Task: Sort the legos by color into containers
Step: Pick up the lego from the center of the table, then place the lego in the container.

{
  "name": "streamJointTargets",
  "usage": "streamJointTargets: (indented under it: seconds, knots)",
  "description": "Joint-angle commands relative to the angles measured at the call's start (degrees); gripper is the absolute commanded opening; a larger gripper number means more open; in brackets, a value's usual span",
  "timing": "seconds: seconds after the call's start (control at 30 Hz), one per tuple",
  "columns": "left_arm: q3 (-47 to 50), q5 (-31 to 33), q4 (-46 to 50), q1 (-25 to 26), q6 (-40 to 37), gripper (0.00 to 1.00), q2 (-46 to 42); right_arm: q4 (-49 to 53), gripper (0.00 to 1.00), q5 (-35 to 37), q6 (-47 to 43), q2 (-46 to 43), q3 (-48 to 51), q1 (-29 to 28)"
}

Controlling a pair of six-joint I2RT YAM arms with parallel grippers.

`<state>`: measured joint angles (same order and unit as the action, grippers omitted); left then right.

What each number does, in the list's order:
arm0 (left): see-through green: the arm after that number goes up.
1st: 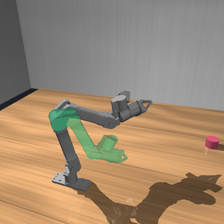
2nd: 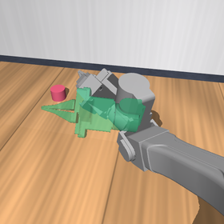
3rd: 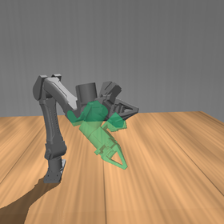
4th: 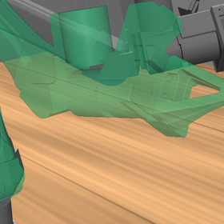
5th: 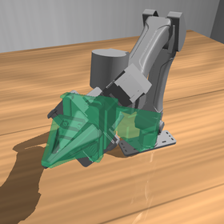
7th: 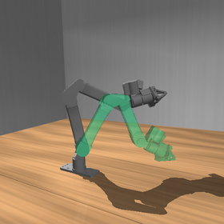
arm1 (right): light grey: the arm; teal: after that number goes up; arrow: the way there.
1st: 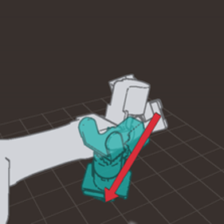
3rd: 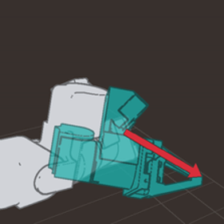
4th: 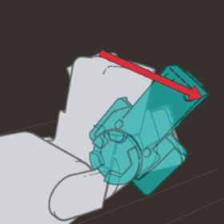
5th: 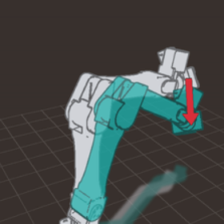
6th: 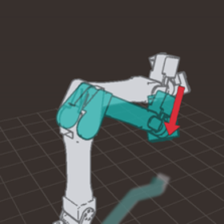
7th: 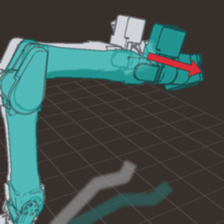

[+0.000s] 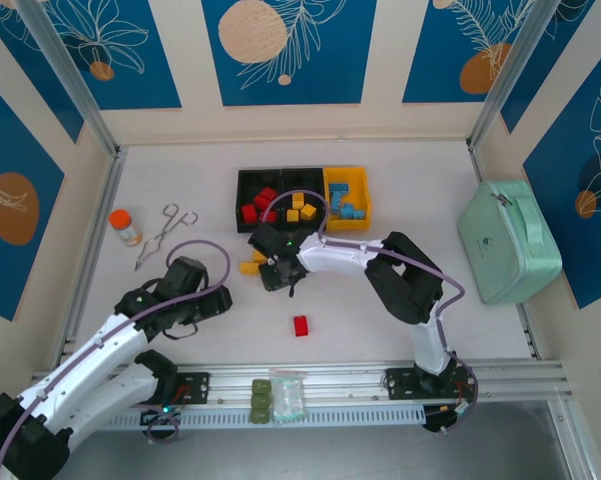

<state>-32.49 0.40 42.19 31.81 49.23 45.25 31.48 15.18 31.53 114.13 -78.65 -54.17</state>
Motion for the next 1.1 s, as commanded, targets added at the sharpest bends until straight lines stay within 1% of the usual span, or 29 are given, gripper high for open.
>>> streamJointTargets:
  seconds: [0.0, 0.27, 0.43, 0.53, 0.77, 1.07]
  knots:
    - [0.29, -2.59, -2.42, -0.66, 0.17, 0.66, 1.70, 2.78, 0.29, 2.05, 1.15, -7.33, 3.50, -0.09]
    - [-1.81, -7.96, -9.94, -0.31, -1.01, 0.66, 8.02, 4.92, 0.29, 3.01, 2.05, -20.43, 11.14, 3.28]
    - [-3.14, -10.84, -16.00, 1.25, -0.66, 0.66, 12.64, 5.52, 0.29, 2.66, 1.44, -26.43, 14.06, 7.96]
    - [-4.99, -10.94, -18.16, 2.86, -0.67, 0.66, 15.97, 5.68, 0.29, 1.99, 0.48, -28.31, 14.59, 11.62]
    - [-8.23, -11.98, -22.63, 6.22, -0.98, 0.66, 21.99, 6.14, 0.29, 1.04, -2.23, -26.65, 10.40, 20.85]
    - [-10.18, -12.80, -25.76, 8.18, -0.81, 0.66, 25.31, 7.71, 0.29, 0.84, -5.08, -16.36, -2.47, 28.58]
